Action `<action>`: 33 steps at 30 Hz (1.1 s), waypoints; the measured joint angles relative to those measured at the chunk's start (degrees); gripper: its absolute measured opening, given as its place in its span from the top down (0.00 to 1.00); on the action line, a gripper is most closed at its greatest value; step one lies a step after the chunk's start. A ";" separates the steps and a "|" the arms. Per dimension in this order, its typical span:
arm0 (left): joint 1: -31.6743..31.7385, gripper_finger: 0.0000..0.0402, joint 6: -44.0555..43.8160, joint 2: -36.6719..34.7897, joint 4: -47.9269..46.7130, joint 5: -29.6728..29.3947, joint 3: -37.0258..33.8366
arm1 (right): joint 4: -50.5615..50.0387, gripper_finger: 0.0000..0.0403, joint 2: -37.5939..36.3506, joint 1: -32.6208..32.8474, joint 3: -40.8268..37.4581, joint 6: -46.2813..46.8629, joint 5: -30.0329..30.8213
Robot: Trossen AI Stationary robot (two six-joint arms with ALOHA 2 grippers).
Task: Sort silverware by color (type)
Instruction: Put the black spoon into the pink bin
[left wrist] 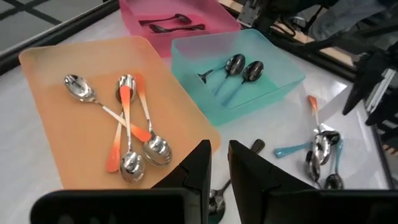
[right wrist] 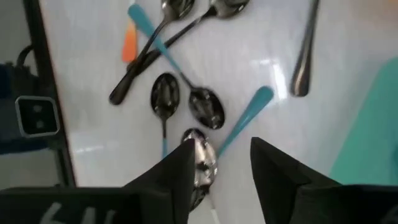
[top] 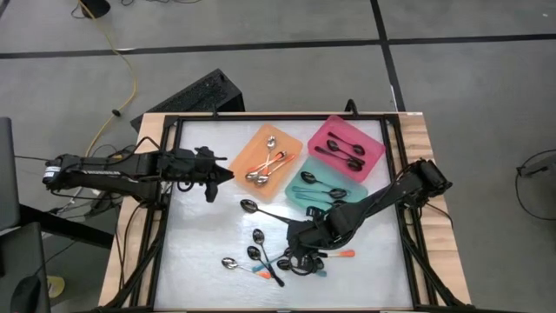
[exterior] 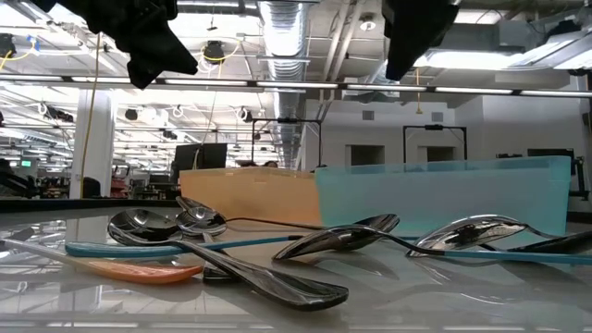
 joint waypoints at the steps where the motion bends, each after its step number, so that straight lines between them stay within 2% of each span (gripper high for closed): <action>1: 0.00 0.90 -0.58 -0.02 0.14 0.14 0.00 | 0.17 0.58 -0.02 -0.32 0.00 0.01 0.76; 7: 0.00 0.90 -2.61 0.00 1.42 2.30 0.00 | 0.34 0.51 -0.52 -2.62 0.00 -6.36 2.64; 13: 0.00 0.90 -4.63 0.00 1.07 0.46 0.00 | 0.89 0.50 -0.30 -6.08 -0.02 -13.30 5.36; 20: 0.00 0.90 -1.06 -0.02 1.02 -0.60 0.00 | 7.50 0.50 1.10 -10.90 0.00 -11.47 10.14; 25: 0.00 0.90 -0.65 -0.01 0.91 -1.05 0.00 | 12.88 0.50 4.41 -11.38 0.01 -9.53 10.90; 33: 0.02 0.90 0.25 -0.04 0.04 0.30 0.00 | 15.95 0.50 8.19 -12.07 0.03 -5.73 14.33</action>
